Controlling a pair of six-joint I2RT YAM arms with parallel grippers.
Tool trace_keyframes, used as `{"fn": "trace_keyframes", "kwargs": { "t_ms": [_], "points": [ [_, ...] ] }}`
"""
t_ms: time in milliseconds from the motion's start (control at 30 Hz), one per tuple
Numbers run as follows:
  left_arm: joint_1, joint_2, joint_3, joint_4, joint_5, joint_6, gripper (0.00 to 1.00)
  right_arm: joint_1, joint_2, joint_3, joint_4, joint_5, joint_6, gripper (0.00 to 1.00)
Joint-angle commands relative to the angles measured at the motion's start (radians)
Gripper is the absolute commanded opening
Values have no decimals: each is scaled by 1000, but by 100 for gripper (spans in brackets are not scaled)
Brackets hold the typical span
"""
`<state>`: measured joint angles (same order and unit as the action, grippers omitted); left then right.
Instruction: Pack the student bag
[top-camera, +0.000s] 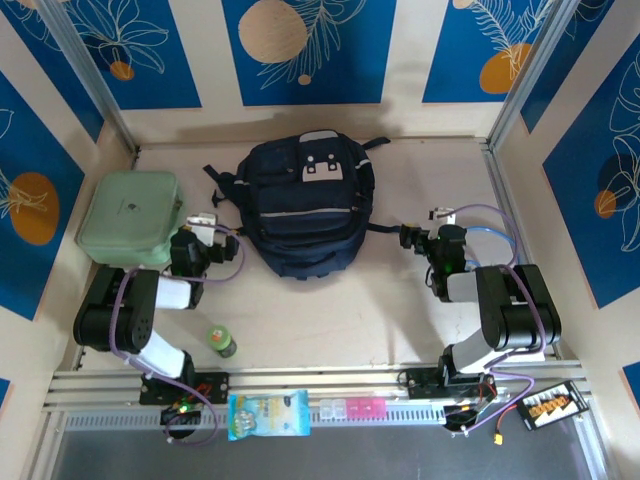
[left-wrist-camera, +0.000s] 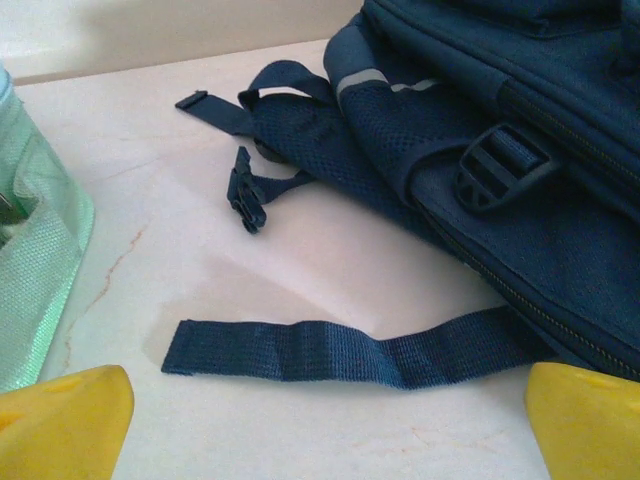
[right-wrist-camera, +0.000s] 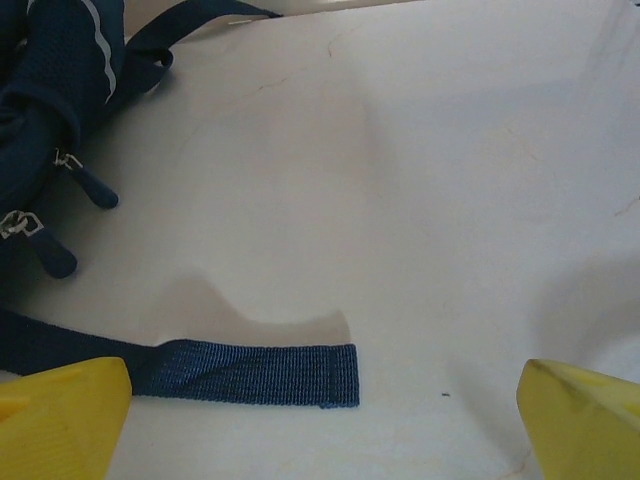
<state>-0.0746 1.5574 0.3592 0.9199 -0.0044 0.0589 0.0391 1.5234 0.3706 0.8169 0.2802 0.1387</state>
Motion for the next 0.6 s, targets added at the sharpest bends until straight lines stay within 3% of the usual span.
{"fn": "trace_keyframes", "kwargs": {
  "t_ms": [0, 567],
  "points": [
    [11, 6, 20, 9, -24, -7, 100, -5, 1, 24, 35, 16, 3, 99],
    [13, 11, 25, 2, -12, -9, 100, -4, 0, 22, 34, 17, 2, 99]
  ]
}}
